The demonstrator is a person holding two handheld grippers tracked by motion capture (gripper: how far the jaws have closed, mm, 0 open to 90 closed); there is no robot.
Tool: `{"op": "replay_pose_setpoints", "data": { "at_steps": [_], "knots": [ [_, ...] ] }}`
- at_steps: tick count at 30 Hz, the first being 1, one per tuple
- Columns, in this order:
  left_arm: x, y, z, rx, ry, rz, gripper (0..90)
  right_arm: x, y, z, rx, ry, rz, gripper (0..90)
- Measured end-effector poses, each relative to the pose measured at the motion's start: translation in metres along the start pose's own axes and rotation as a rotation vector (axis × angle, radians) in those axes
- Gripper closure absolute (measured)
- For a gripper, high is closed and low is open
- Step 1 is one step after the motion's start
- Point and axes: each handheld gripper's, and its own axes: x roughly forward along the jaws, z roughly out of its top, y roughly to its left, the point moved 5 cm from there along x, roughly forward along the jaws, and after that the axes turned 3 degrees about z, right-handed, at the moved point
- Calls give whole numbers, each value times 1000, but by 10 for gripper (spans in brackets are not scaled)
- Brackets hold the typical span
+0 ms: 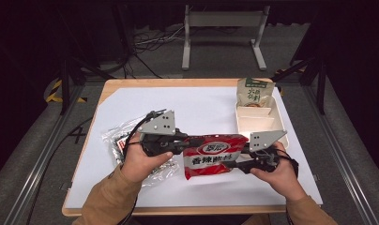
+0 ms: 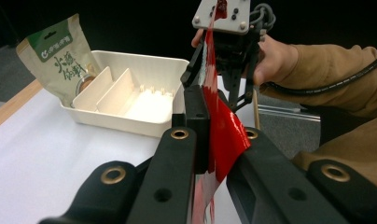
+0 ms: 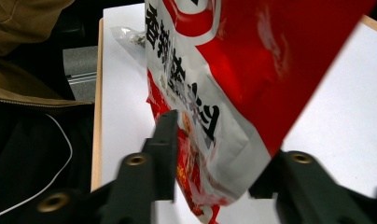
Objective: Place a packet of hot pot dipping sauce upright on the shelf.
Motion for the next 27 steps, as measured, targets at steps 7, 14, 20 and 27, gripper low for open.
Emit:
{"op": "replay_pose_setpoints", "data": {
  "at_steps": [7,14,20,27],
  "knots": [
    [-1,2,-1,-9,-5,11,900,3,-1,0,-45,8,25,827],
    [-3,7,-3,-22,-15,35,897,3,0,2,-22,6,18,856],
    [-5,10,-3,-48,-38,40,862,1,1,4,5,-10,30,865],
    [-8,13,-3,-93,-58,65,638,-3,1,5,17,-8,31,871]
  ]
}}
